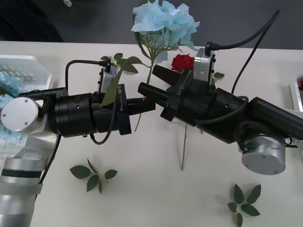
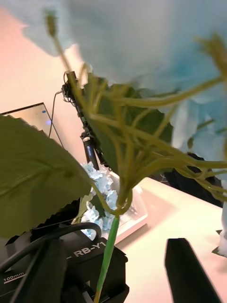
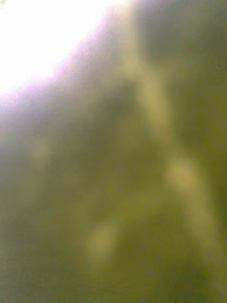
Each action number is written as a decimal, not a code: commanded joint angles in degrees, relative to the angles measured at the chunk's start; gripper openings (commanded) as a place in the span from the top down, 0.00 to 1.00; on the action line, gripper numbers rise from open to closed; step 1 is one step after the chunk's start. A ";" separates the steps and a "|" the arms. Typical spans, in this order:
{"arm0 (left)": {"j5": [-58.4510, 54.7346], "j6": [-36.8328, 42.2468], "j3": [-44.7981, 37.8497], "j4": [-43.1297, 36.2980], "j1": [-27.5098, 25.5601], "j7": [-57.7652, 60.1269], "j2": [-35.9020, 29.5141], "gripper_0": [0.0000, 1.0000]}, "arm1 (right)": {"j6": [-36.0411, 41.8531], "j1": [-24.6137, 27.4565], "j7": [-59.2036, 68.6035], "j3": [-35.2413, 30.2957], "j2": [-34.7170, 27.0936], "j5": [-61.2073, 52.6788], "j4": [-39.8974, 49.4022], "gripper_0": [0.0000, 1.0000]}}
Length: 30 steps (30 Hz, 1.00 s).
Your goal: Put the red flowers into the right box and the blue flowers into the left box
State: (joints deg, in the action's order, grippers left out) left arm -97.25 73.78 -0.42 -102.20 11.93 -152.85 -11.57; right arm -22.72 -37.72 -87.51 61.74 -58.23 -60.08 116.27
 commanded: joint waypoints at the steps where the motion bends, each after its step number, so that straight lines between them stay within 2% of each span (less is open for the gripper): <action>1: -1.10 -0.66 -0.10 -1.86 0.02 -2.15 0.05 1.00 | -0.39 -1.30 1.90 -0.65 -2.68 -0.91 2.30 0.00; 5: -2.07 -0.66 -1.51 -2.65 -1.30 -2.15 -0.21 1.00 | -0.30 -1.13 2.34 -0.65 -4.61 -1.62 3.70 0.00; 9: -2.24 -0.66 -3.71 -5.81 -4.02 -2.15 -0.91 1.00 | -0.30 -1.04 2.61 -0.65 -9.89 -5.57 7.66 0.00; 15: -2.42 -0.66 -8.45 -12.14 -10.61 -2.15 -2.15 1.00 | -0.39 -0.95 3.05 -1.97 -20.17 -13.83 13.02 0.00; 20: -0.66 -0.66 -13.99 -19.35 -16.68 2.38 -3.38 1.00 | 1.89 3.09 2.61 -6.01 -21.84 -19.72 12.14 0.00; 24: 2.24 -0.57 -19.00 -24.97 -21.51 7.13 -5.05 1.00 | 14.46 10.74 2.78 -16.83 -19.82 -20.25 9.15 0.00; 27: 4.88 -0.57 -23.22 -28.84 -25.29 11.44 -6.36 1.00 | 29.58 19.00 3.22 -31.06 -14.98 -20.51 7.66 0.00; 29: 5.67 -0.57 -24.80 -30.16 -26.79 13.19 -6.98 1.00 | 36.79 21.99 3.31 -37.22 -11.91 -20.43 7.22 0.00; 30: 6.72 -0.66 -26.12 -30.95 -28.19 14.60 -7.68 1.00 | 43.82 24.10 3.31 -42.40 -8.39 -20.07 6.87 0.00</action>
State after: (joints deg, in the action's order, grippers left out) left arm -91.77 73.69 -24.61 -129.85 -13.67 -142.27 -17.33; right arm 15.69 -14.98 -87.37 24.73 -71.82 -80.12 123.47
